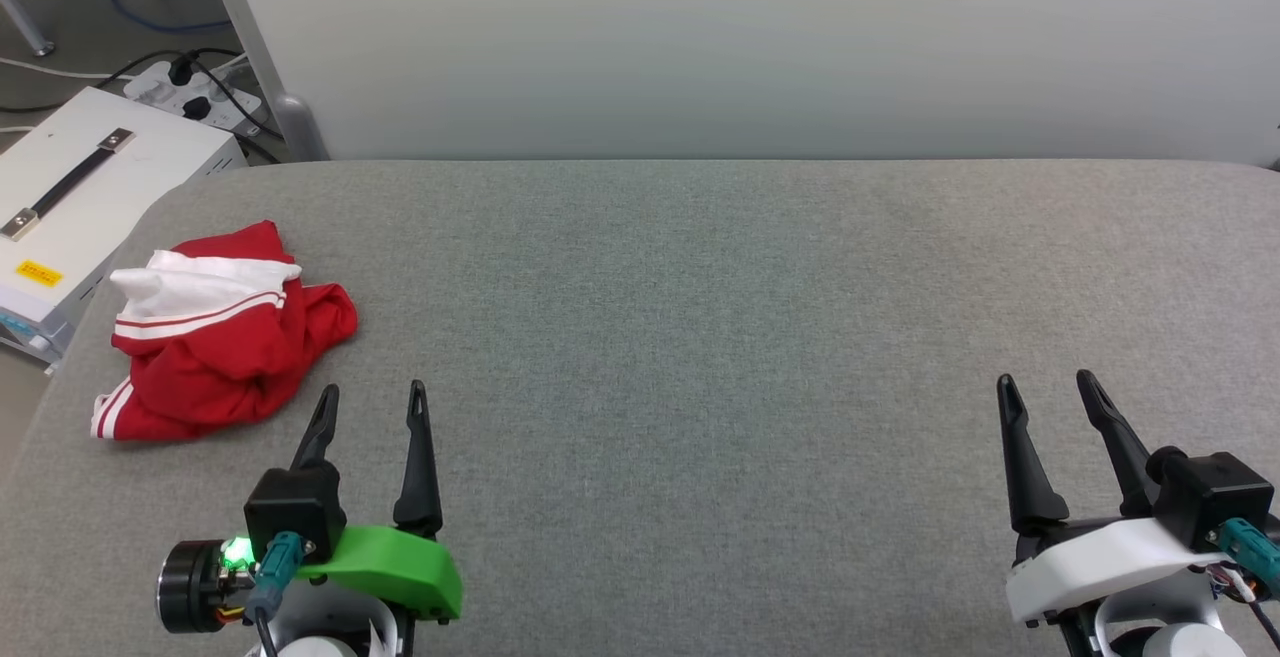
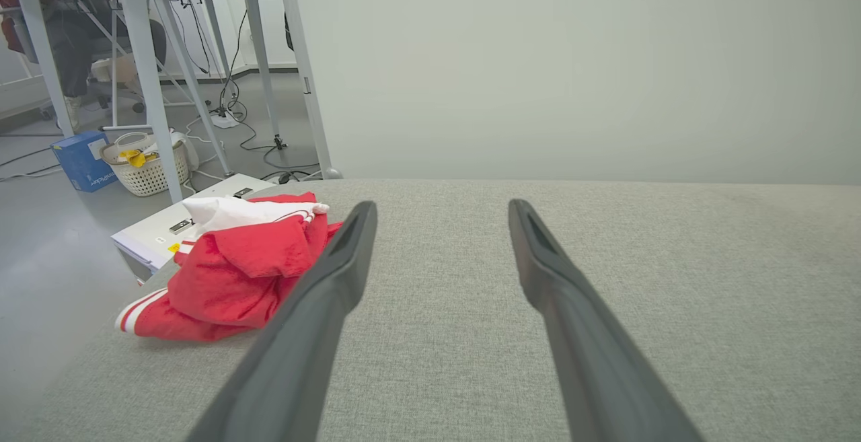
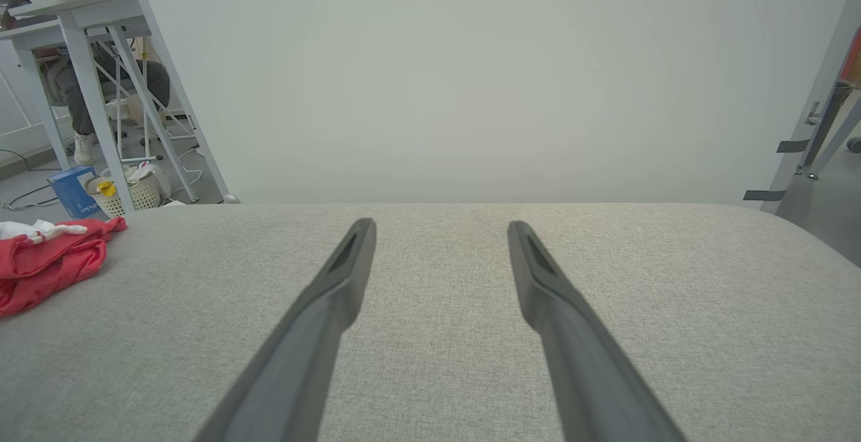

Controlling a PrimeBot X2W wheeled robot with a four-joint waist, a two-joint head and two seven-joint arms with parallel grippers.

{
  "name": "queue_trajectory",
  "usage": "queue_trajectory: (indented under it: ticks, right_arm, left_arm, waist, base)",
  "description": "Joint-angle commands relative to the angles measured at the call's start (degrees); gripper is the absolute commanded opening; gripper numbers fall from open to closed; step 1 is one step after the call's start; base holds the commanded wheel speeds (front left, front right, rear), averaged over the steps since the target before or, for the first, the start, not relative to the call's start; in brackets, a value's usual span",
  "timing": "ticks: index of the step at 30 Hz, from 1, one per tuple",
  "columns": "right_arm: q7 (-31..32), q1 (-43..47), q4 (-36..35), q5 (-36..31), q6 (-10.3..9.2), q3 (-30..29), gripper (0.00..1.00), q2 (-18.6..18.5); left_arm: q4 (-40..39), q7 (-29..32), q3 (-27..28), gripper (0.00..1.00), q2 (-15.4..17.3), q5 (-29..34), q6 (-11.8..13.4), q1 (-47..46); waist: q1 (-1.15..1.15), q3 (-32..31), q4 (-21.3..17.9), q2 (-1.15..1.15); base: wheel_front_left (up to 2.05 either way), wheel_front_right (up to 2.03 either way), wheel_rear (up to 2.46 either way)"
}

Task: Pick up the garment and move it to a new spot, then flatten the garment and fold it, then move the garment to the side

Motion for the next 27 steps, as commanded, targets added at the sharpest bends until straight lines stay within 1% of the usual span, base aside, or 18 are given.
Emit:
queue_trajectory:
  ticks: [1, 27]
  right_arm:
    - [-0.6, 0.8, -0.4, 0.7, -0.02, 0.0, 1.0, -0.1]
    - [-3.9, 2.1, -0.3, 3.3, -0.03, 0.0, 1.0, -0.1]
  left_arm:
    - [0.2, -0.6, 0.0, 1.0, -0.2, -0.7, 0.2, 0.6]
    - [1.7, -4.0, -1.0, 1.0, -0.2, -1.3, 0.9, 1.0]
  waist:
    - [0.0, 0.0, 0.0, 0.17]
    - [0.0, 0.3, 0.3, 0.24]
  base:
    - [0.0, 0.0, 0.0]
    - [0.0, 0.0, 0.0]
